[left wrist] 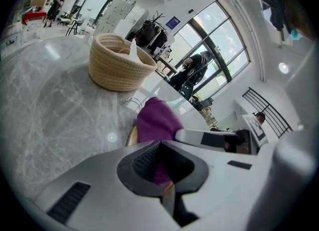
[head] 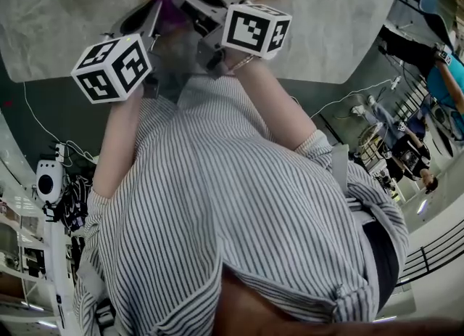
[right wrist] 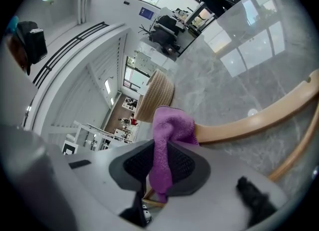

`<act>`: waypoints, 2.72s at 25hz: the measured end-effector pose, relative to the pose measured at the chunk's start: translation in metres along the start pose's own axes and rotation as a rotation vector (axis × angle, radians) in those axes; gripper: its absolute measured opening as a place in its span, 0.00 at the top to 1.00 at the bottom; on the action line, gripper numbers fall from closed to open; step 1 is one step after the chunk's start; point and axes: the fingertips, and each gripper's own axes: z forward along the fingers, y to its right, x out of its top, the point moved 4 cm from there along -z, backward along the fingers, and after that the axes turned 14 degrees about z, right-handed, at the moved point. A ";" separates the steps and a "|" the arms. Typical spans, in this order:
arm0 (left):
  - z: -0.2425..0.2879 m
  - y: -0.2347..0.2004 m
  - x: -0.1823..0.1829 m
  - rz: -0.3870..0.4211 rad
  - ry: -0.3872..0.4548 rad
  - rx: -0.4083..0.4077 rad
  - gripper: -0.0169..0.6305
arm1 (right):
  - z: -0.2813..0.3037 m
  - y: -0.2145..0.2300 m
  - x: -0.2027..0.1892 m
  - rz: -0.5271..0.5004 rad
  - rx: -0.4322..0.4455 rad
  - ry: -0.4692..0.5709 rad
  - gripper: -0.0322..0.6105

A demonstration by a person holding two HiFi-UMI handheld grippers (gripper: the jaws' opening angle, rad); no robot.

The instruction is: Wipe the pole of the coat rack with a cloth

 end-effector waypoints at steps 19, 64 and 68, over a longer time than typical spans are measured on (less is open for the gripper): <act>0.006 0.005 0.006 0.030 -0.015 -0.017 0.95 | -0.002 0.003 0.001 -0.004 -0.020 0.026 0.83; 0.101 0.107 0.024 0.208 -0.151 -0.219 0.95 | -0.117 0.067 0.048 0.128 -0.091 0.273 0.83; 0.104 0.106 0.020 0.209 -0.167 -0.232 0.95 | -0.118 0.069 0.048 0.131 -0.091 0.272 0.83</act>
